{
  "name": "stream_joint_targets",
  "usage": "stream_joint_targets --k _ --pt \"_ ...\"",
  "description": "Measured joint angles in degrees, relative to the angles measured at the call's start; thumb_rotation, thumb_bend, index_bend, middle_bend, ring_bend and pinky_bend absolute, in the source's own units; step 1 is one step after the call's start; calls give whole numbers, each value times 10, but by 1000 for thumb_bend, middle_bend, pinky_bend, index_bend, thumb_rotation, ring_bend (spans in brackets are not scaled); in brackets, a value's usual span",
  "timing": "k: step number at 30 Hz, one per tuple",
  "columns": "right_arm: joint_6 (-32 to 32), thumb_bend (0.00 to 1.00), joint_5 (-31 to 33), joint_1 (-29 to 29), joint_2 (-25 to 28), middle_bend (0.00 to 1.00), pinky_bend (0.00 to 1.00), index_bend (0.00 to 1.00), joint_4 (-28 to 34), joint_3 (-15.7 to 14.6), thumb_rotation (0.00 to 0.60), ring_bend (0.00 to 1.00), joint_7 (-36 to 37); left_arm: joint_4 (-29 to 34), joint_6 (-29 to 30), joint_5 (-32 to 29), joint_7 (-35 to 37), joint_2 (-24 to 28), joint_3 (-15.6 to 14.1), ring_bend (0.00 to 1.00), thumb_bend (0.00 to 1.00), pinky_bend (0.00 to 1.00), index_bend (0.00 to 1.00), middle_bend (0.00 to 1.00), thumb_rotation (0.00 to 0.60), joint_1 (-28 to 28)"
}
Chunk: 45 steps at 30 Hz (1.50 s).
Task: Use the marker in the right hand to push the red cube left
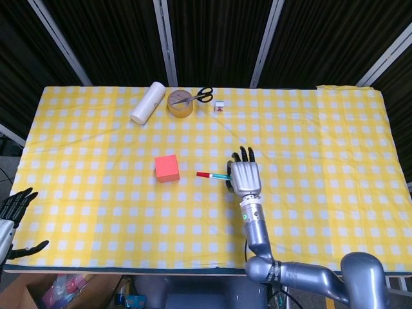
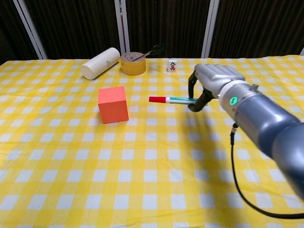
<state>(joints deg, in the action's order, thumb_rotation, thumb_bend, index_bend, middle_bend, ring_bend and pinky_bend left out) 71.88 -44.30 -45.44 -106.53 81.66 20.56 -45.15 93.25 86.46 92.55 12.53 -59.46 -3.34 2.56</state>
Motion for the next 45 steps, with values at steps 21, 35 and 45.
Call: stream_joint_targets --k 21,35,45 --pt "-80 482 -43 86 149 260 17 533 -33 -68 600 47 127 14 0 11 -48 -16 1 0 0 0 0 0 600 3" --pt "-50 479 -44 109 183 134 10 226 32 -80 600 0 112 14 -2 11 -53 -18 2 0 0 0 0 0 600 5" --pt "28 354 -177 188 283 0 0 1 167 -156 600 0 153 2 12 9 -62 -23 8 0 0 0 0 0 600 0"
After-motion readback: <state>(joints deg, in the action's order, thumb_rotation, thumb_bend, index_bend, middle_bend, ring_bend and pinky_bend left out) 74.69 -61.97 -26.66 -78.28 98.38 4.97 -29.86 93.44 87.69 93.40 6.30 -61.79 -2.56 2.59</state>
